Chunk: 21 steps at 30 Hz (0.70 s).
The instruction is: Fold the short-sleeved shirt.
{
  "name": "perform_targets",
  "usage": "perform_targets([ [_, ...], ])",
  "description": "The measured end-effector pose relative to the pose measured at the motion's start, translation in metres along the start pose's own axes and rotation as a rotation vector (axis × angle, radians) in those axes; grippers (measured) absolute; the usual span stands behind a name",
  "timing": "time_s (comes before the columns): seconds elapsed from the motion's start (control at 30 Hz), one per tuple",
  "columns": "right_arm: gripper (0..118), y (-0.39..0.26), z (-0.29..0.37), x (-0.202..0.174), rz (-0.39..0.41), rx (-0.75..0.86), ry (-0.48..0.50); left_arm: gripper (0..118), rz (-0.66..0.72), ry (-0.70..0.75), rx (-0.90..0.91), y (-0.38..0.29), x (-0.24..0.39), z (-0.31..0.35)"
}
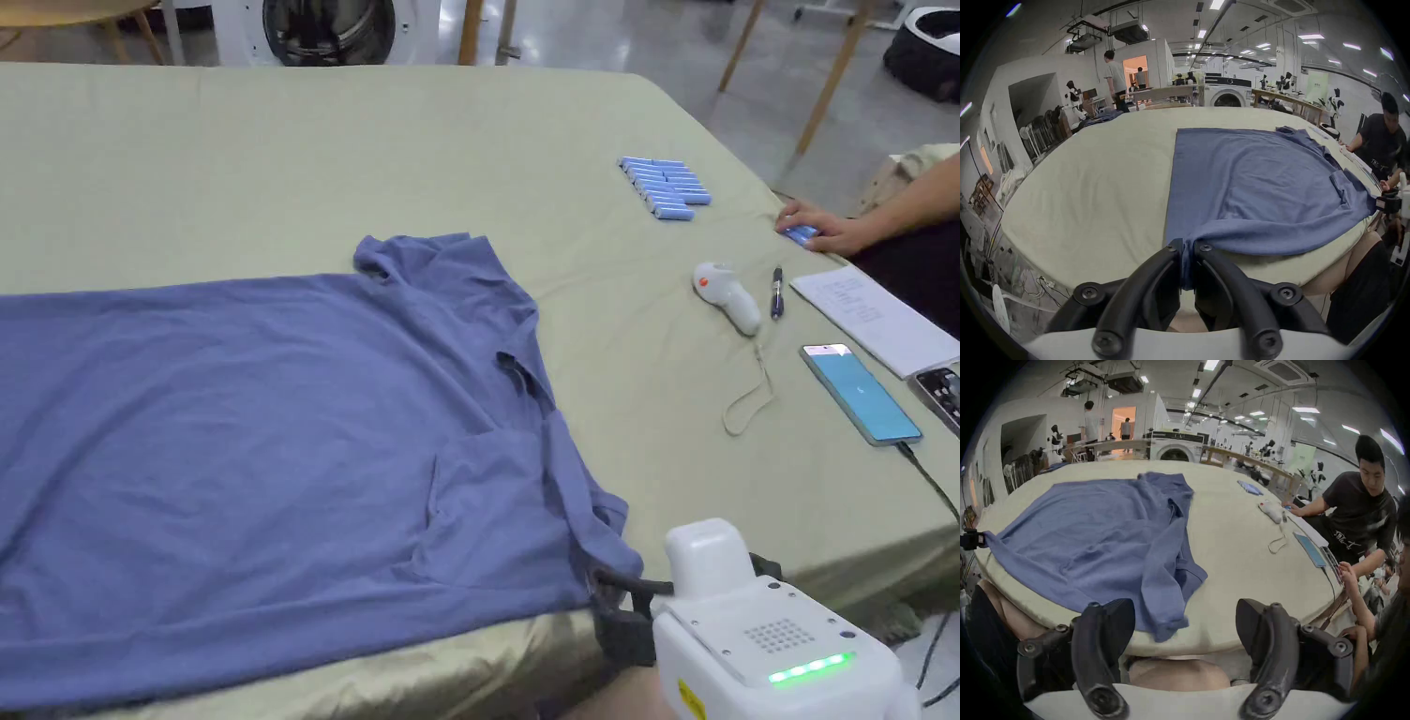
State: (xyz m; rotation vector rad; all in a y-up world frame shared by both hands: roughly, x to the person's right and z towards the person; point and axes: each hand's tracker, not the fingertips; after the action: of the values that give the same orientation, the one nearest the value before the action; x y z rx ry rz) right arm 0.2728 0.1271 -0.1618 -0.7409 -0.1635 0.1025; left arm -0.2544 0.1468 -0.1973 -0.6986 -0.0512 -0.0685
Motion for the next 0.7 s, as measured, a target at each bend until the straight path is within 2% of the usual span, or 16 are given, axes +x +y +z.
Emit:
perform_targets([
  [0.03, 78, 0.002, -0.007, 0.000, 0.010, -0.042, 0.012, 3, -0.004, 0.003, 0.000, 0.001, 0.001, -0.001],
  [0.07, 52, 0.005, -0.012, 0.002, 0.005, -0.066, 0.037, 3, -0.008, 0.007, -0.002, 0.002, 0.002, -0.001],
  [0.1, 3, 0.006, -0.012, -0.003, -0.003, -0.051, 0.053, 3, -0.010, 0.010, -0.003, 0.002, 0.002, -0.001],
  [0.13, 3, 0.005, -0.014, -0.002, -0.014, -0.044, 0.051, 3, -0.011, 0.013, -0.004, 0.002, 0.002, 0.000],
  [0.2, 3, 0.005, -0.019, 0.001, -0.025, -0.108, 0.147, 3, -0.007, 0.013, -0.012, 0.002, 0.001, -0.002],
  [0.23, 3, 0.004, -0.018, -0.004, -0.017, -0.128, 0.155, 3, -0.005, 0.014, -0.021, 0.002, 0.001, -0.003],
  [0.33, 3, 0.000, -0.014, -0.001, 0.000, -0.090, 0.106, 3, 0.008, 0.012, -0.037, 0.001, -0.001, -0.005],
  [0.47, 3, 0.008, -0.005, 0.015, -0.113, -0.036, 0.085, 3, 0.037, -0.011, -0.039, 0.012, -0.004, -0.004],
  [0.7, 3, 0.063, 0.007, 0.016, -0.030, 0.076, 0.067, 3, 0.081, -0.031, 0.023, 0.068, -0.010, -0.013],
])
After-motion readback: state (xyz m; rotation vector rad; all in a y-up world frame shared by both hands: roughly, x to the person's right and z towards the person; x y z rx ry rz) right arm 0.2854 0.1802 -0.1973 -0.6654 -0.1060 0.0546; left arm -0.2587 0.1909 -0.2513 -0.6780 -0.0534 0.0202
